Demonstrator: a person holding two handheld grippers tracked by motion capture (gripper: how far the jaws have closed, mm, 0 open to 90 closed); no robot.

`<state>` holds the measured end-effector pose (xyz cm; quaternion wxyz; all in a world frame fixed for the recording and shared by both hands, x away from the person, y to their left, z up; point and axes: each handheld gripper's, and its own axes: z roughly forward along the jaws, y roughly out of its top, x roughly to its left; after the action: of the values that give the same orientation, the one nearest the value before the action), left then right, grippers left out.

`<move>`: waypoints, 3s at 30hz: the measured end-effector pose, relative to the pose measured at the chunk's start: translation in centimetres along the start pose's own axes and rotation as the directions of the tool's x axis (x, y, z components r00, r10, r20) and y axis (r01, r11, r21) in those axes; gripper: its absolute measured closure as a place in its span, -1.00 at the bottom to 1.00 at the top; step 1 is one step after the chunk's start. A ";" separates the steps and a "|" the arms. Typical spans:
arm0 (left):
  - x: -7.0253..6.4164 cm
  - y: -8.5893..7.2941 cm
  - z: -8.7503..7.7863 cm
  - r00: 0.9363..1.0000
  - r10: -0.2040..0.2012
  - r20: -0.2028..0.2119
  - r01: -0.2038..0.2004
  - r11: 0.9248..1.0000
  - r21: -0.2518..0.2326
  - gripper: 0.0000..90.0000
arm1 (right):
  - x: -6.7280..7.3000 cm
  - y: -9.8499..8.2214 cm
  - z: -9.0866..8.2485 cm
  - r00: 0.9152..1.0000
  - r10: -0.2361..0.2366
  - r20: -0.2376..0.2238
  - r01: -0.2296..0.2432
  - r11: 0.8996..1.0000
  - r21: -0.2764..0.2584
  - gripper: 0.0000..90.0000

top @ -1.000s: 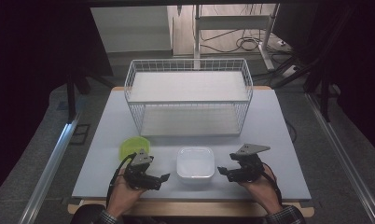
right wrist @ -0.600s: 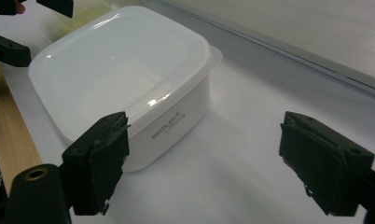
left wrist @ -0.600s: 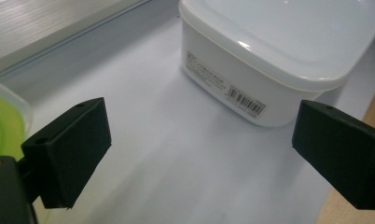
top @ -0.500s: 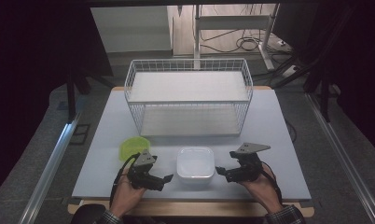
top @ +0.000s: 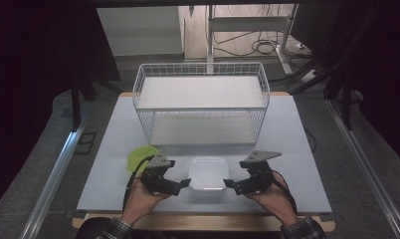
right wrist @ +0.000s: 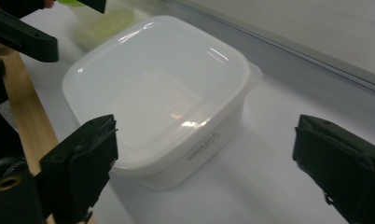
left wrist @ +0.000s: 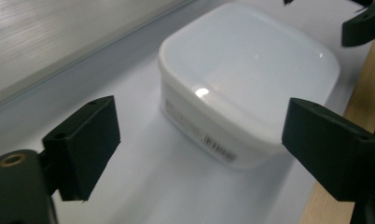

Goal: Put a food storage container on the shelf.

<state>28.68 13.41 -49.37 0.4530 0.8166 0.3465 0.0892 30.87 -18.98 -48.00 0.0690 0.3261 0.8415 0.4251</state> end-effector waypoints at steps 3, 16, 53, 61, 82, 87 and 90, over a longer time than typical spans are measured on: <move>0.3 0.5 1.0 1.000 -0.007 0.024 0.007 1.000 0.010 -0.68 | -0.2 0.4 0.4 0.999 0.022 -0.024 -0.022 1.000 0.020 -0.65; 1.1 1.1 3.4 0.989 -0.059 0.139 0.049 0.996 0.074 -0.68 | -1.1 0.9 2.4 0.993 0.086 -0.085 -0.081 0.995 0.063 -0.45; 0.8 1.0 0.4 0.970 -0.236 0.064 0.238 0.971 -0.034 0.76 | -0.5 1.3 -0.1 0.981 0.191 -0.034 -0.193 0.980 -0.052 0.77; 0.5 2.4 -1.4 0.981 -0.187 0.043 0.190 0.978 -0.084 0.76 | 0.1 2.7 -1.3 0.990 0.137 -0.043 -0.141 0.983 -0.118 0.77; 0.7 7.1 -5.4 0.994 -0.105 -0.026 0.099 0.980 -0.171 0.76 | 0.7 8.4 -3.3 0.998 0.047 -0.038 -0.054 0.978 -0.202 0.78; 0.9 8.2 -6.2 0.995 -0.092 -0.040 0.083 0.979 -0.184 0.76 | 0.5 9.5 -3.6 0.998 0.044 -0.045 -0.053 0.976 -0.212 0.77; 0.9 8.7 -6.4 0.995 -0.089 -0.042 0.079 0.978 -0.194 0.76 | 0.4 9.8 -3.6 0.998 0.043 -0.047 -0.052 0.975 -0.217 0.77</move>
<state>30.63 15.35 -38.89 0.5241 0.7512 0.3818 0.1235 33.98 -17.01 -38.15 0.0763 0.3274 0.7832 0.5231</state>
